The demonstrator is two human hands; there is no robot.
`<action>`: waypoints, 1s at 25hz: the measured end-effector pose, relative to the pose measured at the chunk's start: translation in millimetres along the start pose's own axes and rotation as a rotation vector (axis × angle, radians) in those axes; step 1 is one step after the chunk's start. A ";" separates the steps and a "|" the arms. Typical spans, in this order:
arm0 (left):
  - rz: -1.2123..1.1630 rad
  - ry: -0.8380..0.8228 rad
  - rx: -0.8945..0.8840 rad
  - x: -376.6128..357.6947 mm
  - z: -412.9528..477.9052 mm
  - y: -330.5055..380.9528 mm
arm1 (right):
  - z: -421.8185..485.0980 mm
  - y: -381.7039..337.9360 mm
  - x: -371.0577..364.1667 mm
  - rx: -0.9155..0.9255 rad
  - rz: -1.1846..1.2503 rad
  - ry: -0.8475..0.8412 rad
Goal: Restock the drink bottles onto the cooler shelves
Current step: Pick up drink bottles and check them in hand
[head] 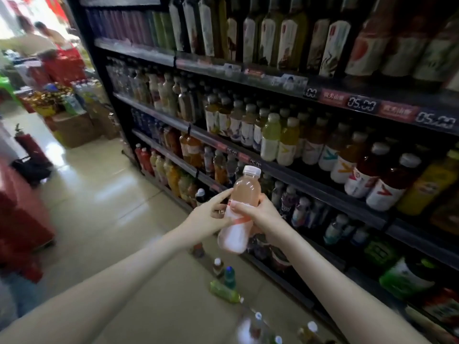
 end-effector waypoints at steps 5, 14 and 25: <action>0.239 -0.208 -0.095 76.7 93.8 -11.9 | 74.8 -10.1 -23.1 0.004 0.134 0.355; 0.511 -0.284 -0.317 74.2 213.0 20.6 | 79.9 -10.3 44.0 0.039 0.269 0.930; 0.443 0.086 -0.364 55.7 339.8 36.3 | 145.3 -22.6 121.9 0.163 0.030 1.241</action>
Point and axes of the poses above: each hand's wrist, its own z-axis towards the middle knuckle, its own x-axis out of the back of the hand, y = z × x, the point moved 3 cm from there along z, towards the middle knuckle
